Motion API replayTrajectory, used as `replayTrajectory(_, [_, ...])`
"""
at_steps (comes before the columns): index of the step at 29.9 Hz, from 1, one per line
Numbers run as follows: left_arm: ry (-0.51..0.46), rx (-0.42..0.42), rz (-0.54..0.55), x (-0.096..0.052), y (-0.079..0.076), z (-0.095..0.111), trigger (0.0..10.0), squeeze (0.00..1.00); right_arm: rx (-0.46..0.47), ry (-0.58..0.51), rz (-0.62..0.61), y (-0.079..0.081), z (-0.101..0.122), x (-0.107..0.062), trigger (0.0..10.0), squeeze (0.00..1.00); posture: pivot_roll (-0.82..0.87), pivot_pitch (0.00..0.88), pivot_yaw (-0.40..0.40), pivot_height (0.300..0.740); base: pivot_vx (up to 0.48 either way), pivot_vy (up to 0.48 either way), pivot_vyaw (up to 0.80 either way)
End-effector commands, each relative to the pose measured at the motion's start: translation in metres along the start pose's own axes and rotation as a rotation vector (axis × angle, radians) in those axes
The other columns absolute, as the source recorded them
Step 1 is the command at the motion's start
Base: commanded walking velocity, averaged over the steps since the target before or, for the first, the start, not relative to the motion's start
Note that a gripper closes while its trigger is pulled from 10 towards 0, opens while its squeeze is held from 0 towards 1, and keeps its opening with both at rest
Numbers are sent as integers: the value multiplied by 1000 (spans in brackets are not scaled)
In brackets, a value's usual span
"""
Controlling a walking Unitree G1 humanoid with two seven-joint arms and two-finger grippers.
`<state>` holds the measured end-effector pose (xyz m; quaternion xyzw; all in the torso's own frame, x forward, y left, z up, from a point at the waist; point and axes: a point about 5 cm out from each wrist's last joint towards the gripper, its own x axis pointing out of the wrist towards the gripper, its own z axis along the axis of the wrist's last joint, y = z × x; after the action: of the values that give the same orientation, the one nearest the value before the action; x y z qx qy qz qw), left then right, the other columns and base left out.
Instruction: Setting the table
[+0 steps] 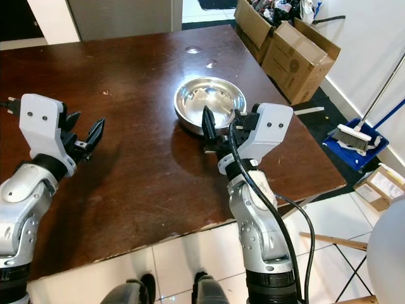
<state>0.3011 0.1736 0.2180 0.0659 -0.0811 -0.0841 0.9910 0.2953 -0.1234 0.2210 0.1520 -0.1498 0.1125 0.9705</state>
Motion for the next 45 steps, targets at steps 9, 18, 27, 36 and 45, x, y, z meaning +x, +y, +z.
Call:
replayTrajectory(9, [-10,33,4,-3,2,3,10000,0,62,1,51,18,-8,8,10000,0,-65,122,58,740,-342,0,0])
replayTrajectory(18, [-16,34,4,-3,2,6,10000,0,87,-10,51,17,-8,11,10000,0,-59,120,62,740,-362,0,0])
replayTrajectory(27, [-15,35,2,-3,2,6,10000,0,104,-15,66,19,-8,12,10000,0,-57,120,61,740,-353,0,0])
replayTrajectory(36, [-17,28,1,-2,0,6,10000,0,126,-15,78,20,-8,11,10000,0,-58,121,60,740,-156,0,0])
replayTrajectory(45, [-15,14,-12,-3,-3,6,10000,0,191,-23,33,11,-5,13,10000,0,-60,123,58,740,0,0,535])
